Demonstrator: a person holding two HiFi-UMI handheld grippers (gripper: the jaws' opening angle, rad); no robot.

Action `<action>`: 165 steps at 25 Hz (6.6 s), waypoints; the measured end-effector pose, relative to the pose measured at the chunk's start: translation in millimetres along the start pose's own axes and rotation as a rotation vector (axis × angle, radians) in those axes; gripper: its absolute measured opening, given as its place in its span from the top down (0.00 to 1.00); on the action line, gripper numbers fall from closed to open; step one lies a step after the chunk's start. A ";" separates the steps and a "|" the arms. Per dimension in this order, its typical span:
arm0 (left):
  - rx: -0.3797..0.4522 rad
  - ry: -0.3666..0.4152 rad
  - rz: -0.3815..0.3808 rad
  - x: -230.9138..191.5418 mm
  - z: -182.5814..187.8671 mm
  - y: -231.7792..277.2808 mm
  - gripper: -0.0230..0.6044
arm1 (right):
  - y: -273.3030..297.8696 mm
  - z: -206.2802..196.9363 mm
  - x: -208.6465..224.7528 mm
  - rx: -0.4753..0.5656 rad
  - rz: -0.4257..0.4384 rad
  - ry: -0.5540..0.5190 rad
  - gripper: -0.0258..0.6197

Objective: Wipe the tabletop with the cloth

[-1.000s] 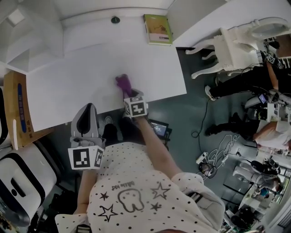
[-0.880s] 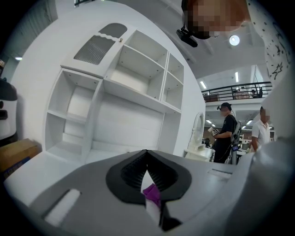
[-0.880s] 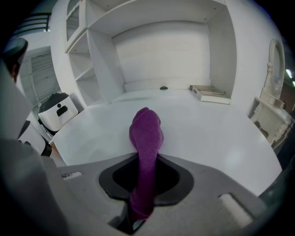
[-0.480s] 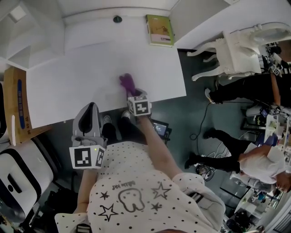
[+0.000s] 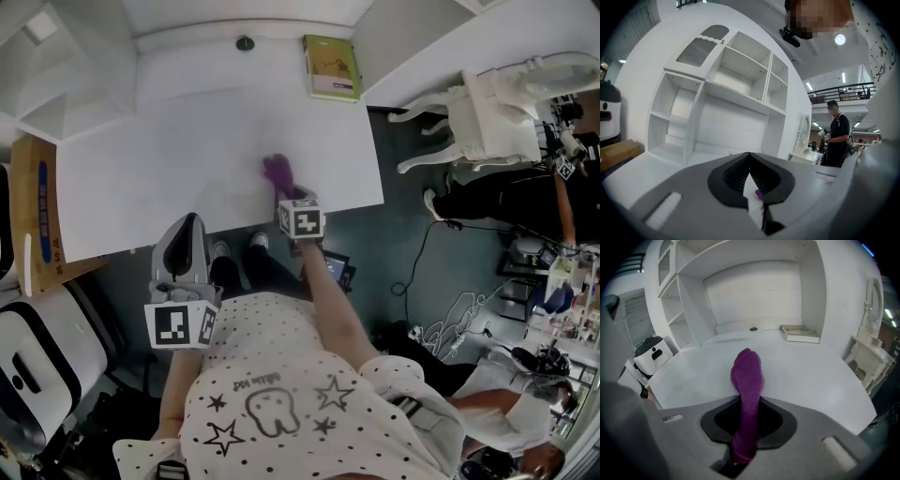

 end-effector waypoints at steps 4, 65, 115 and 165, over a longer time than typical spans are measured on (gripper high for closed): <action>0.008 0.004 0.002 3.9 1.1 3.0 0.97 | -2.1 0.9 9.2 0.001 0.000 -0.006 0.85; 0.063 0.003 0.042 58.0 -9.8 39.5 0.97 | -17.4 -1.9 115.1 0.043 -0.018 -0.024 0.85; 0.054 0.008 0.045 57.2 -4.4 45.3 0.97 | -31.9 -1.0 184.1 0.020 -0.098 -0.060 0.85; 0.074 0.022 0.067 59.5 1.5 43.1 0.97 | -46.0 -7.5 250.0 -0.005 -0.162 -0.025 0.85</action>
Point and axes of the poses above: the fingertips, and each gripper's own axes: y forward along the fingers, x to its right, z out of its top, the point moved 4 cm from there along -y, backward along the fingers, and after that the axes turned 4 degrees about x, right-handed, at the moved point
